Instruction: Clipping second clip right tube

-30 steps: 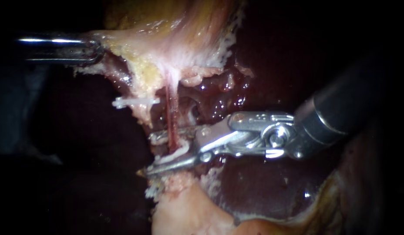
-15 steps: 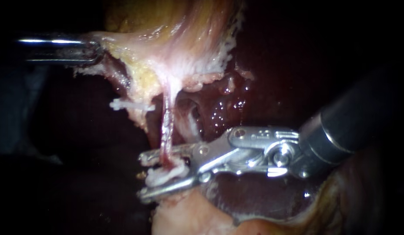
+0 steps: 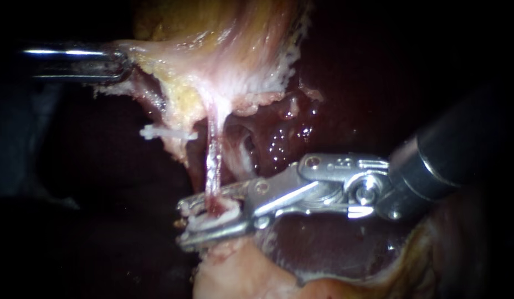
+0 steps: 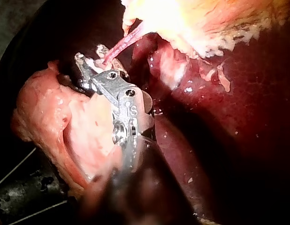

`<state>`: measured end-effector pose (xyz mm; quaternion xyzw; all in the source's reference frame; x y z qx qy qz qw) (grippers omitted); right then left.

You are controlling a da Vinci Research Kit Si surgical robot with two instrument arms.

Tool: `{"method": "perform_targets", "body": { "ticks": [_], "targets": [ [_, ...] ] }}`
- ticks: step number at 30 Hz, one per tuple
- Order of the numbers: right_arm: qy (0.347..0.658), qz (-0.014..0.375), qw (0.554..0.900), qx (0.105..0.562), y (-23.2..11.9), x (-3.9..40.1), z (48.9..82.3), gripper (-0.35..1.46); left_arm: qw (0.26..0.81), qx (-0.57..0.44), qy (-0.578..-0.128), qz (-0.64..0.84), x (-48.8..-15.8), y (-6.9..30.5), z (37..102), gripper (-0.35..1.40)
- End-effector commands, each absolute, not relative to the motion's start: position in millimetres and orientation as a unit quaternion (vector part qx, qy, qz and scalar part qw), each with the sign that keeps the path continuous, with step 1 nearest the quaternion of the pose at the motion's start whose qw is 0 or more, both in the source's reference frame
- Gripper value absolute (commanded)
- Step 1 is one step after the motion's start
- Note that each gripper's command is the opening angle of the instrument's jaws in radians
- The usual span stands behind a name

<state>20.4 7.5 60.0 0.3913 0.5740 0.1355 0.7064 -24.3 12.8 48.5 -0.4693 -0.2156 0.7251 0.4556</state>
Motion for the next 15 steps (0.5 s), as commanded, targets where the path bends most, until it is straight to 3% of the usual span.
{"method": "perform_targets", "body": {
  "ticks": [1,4,15],
  "targets": [
    [0.574,0.136,0.706,0.391,7.6,20.4,60.1,-0.06,0.456,-0.469,-0.216,0.725,-24.3,12.8,48.5,-0.35],
    [0.568,0.146,0.704,0.4,7.7,20.2,60.3,-0.33,0.456,-0.469,-0.216,0.725,-24.3,12.8,48.5,-0.35],
    [0.569,0.152,0.706,0.392,8.1,19.5,60.9,-0.35,0.456,-0.469,-0.216,0.725,-24.3,12.8,48.5,-0.35]
  ]
}}
